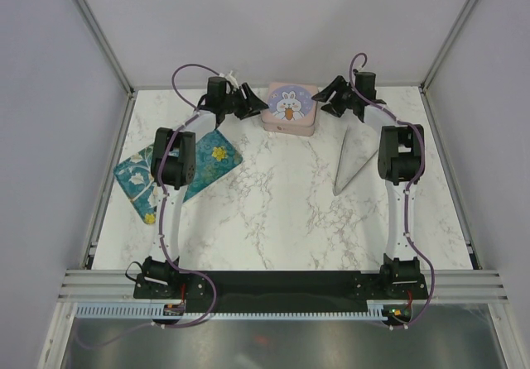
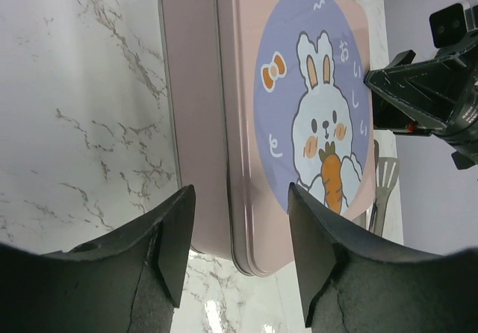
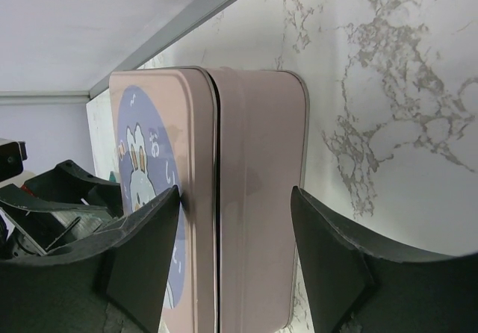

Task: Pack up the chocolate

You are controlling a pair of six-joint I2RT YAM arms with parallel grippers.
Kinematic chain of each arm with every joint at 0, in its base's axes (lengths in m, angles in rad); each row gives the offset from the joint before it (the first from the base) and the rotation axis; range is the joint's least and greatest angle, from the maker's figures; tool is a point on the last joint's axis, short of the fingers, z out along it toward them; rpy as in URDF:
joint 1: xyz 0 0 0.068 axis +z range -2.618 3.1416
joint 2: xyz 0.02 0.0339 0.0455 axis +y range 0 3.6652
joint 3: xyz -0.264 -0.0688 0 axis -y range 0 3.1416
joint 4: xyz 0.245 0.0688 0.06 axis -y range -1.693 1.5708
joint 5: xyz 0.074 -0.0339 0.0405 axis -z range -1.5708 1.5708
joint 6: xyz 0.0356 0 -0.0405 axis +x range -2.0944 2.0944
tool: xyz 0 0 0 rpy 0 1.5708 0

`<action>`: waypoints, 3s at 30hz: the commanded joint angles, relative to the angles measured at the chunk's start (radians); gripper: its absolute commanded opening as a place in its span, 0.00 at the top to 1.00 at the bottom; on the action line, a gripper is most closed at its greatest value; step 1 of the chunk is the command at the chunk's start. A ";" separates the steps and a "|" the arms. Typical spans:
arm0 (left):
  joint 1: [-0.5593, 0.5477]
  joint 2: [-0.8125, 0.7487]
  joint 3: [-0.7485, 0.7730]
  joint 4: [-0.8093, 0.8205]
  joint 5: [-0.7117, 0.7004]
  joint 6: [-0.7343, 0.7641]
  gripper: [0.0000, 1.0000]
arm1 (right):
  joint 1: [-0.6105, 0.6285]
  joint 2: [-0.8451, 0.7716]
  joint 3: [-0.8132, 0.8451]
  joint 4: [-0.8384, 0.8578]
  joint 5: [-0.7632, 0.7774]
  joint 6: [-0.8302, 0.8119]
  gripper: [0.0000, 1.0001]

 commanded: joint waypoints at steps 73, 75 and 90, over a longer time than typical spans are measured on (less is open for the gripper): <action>-0.020 0.174 0.208 0.051 0.019 -0.109 0.55 | 0.116 0.069 -0.208 0.083 0.226 0.161 0.97; -0.022 0.174 0.198 0.050 0.023 -0.112 0.56 | 0.116 0.069 -0.223 0.078 0.239 0.189 1.00; -0.022 -0.001 0.031 -0.004 0.026 -0.018 0.56 | 0.147 -0.104 -0.553 0.348 0.167 0.310 1.00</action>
